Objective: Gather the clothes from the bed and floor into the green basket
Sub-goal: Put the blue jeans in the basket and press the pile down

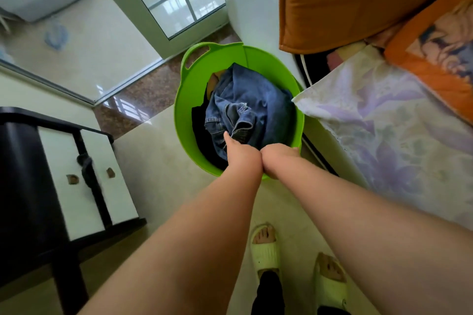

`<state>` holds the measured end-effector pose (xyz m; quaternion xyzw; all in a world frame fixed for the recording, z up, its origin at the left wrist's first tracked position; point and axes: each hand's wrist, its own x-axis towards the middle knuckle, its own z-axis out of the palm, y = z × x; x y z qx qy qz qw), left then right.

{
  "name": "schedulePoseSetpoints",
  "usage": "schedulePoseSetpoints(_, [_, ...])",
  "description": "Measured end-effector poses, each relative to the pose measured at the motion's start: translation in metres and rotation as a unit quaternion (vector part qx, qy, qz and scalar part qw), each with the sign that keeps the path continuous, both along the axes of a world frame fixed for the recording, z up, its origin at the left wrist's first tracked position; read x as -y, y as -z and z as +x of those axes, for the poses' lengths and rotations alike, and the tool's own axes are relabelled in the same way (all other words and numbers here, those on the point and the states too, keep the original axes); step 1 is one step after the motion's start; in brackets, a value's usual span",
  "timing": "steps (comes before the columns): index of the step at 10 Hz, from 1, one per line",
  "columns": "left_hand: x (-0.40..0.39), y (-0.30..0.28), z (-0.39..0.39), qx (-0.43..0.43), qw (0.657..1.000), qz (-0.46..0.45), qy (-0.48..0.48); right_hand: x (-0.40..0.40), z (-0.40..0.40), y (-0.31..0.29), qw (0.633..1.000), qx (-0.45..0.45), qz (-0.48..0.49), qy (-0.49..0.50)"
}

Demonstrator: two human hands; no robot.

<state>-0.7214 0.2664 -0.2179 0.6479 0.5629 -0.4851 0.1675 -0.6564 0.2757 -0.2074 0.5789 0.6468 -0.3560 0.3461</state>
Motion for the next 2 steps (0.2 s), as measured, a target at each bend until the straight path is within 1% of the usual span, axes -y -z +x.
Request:
schedulePoseSetpoints(1, [-0.017,-0.050,0.012,0.009,0.999,0.014,0.036,-0.010,0.018,-0.045,0.998,-0.020,0.030,0.044])
schedulePoseSetpoints(2, [-0.032,-0.092,0.025,0.029,0.997,0.044,0.064,-0.027,0.032,-0.069,0.999,-0.029,0.021,0.038])
